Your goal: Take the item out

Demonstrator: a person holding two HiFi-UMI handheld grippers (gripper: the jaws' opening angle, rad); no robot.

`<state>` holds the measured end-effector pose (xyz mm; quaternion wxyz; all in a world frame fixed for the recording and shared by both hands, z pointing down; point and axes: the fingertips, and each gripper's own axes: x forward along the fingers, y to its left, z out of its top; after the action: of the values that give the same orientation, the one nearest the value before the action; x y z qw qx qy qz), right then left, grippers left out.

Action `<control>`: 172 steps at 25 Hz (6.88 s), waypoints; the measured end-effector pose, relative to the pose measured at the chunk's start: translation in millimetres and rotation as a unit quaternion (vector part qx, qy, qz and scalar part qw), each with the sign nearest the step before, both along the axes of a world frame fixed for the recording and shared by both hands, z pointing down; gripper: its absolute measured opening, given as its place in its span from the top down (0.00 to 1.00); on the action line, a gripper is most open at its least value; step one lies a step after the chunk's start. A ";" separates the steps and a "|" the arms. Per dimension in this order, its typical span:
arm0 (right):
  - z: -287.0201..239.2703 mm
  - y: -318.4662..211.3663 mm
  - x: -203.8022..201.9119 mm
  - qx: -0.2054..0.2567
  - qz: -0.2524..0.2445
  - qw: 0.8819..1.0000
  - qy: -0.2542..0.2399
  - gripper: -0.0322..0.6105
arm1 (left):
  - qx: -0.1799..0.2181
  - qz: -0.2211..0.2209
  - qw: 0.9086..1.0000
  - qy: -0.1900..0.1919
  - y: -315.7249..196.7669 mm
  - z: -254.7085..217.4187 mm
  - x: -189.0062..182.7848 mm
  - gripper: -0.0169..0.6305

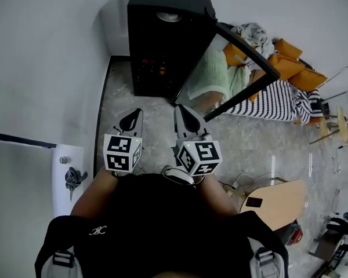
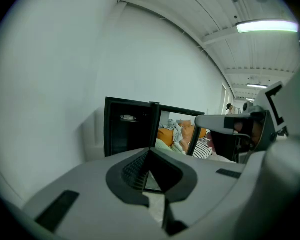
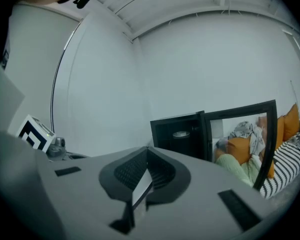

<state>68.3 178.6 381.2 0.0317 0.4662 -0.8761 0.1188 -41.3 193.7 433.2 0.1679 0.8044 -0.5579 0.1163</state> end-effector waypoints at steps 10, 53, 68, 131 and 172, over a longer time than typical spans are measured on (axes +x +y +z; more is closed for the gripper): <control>2.4 -7.7 -57.4 -0.021 0.001 1.000 0.021 0.94 | 0.002 0.007 1.000 0.026 -23.0 7.5 -60.2 0.97; 27.0 -270.2 -13.6 -0.018 -0.020 0.997 0.067 0.94 | -0.048 -0.022 0.998 0.036 -301.6 28.7 -12.8 0.97; 39.5 -318.7 6.2 -0.024 -0.059 0.995 0.081 0.94 | -0.070 -0.092 0.930 0.348 -408.0 58.1 1.7 0.97; 62.6 -360.6 -6.6 -0.052 -0.049 0.988 0.134 0.94 | -0.072 -0.210 0.813 0.539 -493.9 113.4 -34.4 0.90; 91.8 -392.9 -41.6 0.024 -0.108 0.952 0.284 0.94 | -0.140 -0.181 0.828 0.512 -426.2 112.4 -28.7 0.89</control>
<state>26.7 -214.3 473.0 0.2810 0.3841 -0.8784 -0.0438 -70.0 -232.5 545.6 0.5587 0.6012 -0.5047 -0.2677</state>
